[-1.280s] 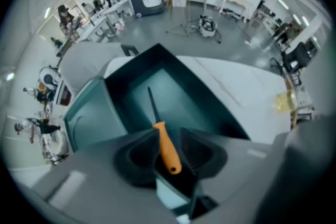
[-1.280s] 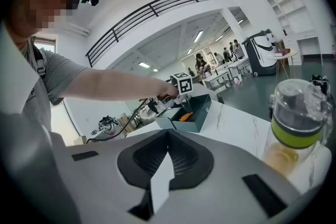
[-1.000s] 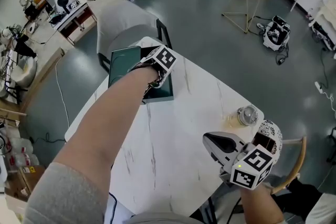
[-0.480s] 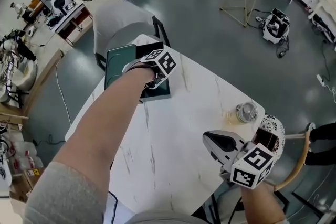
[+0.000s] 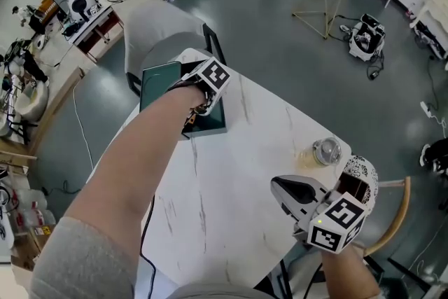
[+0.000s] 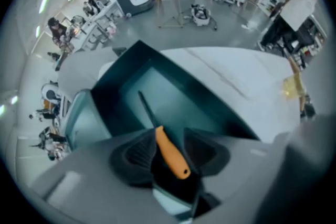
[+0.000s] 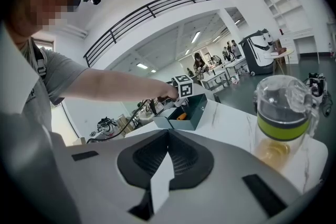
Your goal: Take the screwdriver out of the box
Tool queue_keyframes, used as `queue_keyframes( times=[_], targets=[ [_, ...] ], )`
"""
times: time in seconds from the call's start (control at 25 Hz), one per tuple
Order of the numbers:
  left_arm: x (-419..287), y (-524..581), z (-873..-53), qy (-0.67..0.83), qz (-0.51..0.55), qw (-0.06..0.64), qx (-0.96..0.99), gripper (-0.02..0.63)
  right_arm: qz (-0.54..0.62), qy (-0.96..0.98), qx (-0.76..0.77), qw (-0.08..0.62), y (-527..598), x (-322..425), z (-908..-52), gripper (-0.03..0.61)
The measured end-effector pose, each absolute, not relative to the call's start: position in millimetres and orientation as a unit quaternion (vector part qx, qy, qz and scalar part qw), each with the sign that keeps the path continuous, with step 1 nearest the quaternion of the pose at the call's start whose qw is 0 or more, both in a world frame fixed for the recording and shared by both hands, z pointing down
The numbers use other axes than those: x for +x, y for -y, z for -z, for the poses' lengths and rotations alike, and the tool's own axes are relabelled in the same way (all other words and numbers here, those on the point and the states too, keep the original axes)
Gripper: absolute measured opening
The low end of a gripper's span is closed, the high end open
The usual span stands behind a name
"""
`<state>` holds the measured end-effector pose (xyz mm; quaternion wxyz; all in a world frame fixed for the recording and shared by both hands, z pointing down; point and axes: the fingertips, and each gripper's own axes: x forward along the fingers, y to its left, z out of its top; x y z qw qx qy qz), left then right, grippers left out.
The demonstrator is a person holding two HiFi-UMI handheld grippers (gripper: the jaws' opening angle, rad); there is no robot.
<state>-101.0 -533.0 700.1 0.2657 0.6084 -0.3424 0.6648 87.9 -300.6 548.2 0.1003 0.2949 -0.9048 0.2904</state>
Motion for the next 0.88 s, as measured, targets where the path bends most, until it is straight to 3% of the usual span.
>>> queue_keyframes(
  times=[0.08, 0.28, 0.48, 0.64, 0.88],
  targets=[
    [-109.9, 534.9, -696.7, 0.351, -0.665, 0.267, 0.603, 0.192, -0.292, 0.905, 0.294, 0.101, 299.6, 87.5, -549.2, 0.008],
    [-108.0, 521.8, -699.1, 0.329, -0.677, 0.27, 0.6, 0.198, -0.294, 0.905, 0.29, 0.102, 298.7, 83.1, -550.4, 0.008],
    [-81.0, 531.0, -693.8, 0.305, -0.597, 0.316, 0.671, 0.17, -0.289, 0.907, 0.288, 0.101, 299.5, 80.1, -547.8, 0.008],
    [-93.8, 535.5, -692.5, 0.329, -0.616, 0.3, 0.65, 0.178, -0.289, 0.906, 0.292, 0.102, 299.9, 84.4, -545.1, 0.008],
    [-72.2, 530.5, -704.9, 0.358, -0.576, 0.358, 0.642, 0.186, -0.29, 0.906, 0.289, 0.105, 296.8, 82.6, -546.9, 0.008]
  ],
)
